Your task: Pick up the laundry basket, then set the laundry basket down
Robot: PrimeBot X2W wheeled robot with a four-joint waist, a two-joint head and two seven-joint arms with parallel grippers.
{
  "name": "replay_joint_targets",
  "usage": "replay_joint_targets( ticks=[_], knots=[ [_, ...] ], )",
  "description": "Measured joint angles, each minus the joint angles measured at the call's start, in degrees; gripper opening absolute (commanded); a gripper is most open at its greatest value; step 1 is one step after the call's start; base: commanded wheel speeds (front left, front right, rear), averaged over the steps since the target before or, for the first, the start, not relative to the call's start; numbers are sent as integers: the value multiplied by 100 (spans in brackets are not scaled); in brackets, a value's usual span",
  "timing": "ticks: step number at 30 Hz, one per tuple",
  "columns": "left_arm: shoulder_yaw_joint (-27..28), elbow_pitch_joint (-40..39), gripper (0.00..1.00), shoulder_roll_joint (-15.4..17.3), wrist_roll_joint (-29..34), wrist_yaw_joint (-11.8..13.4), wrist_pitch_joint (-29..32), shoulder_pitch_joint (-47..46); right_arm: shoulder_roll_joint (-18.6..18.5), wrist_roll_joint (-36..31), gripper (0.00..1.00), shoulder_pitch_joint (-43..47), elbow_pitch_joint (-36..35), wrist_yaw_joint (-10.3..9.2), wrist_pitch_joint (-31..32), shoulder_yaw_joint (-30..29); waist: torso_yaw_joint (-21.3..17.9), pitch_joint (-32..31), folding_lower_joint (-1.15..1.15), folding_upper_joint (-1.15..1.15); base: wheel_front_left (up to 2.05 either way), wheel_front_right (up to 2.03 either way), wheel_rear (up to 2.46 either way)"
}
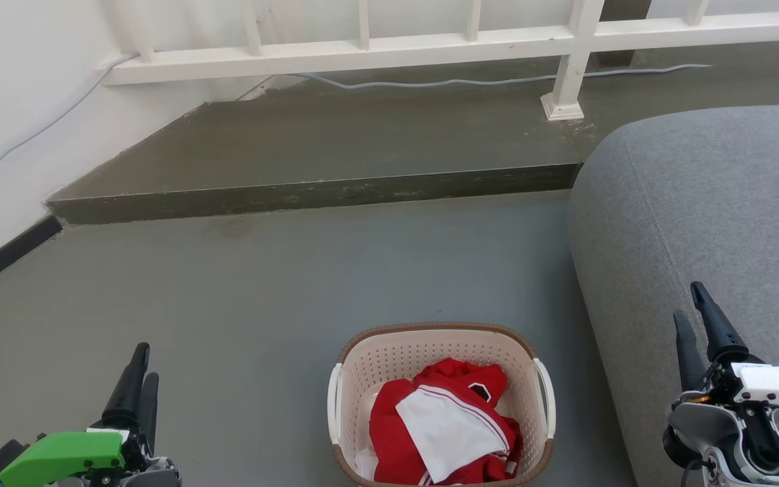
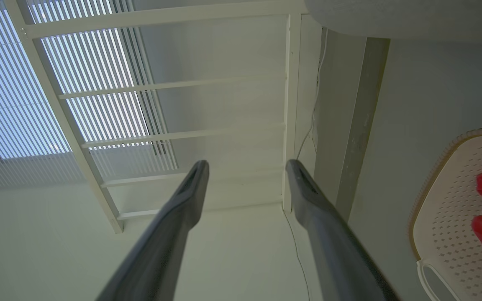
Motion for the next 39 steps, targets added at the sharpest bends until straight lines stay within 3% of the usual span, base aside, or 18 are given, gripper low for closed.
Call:
replay_joint_targets(
  ticks=[15,39],
  knots=[
    [-135,-221,100,7,235,0,-311,-14,-8,-192,100,-6,-229,0,-212,281,-1,32,0,0,0,0,0],
    [-657,-486,100,234,1874,-1,-834,-75,-337,-1435,100,-141,-378,1,-800,1133,-4,59,0,0,0,0,0]
  ],
)
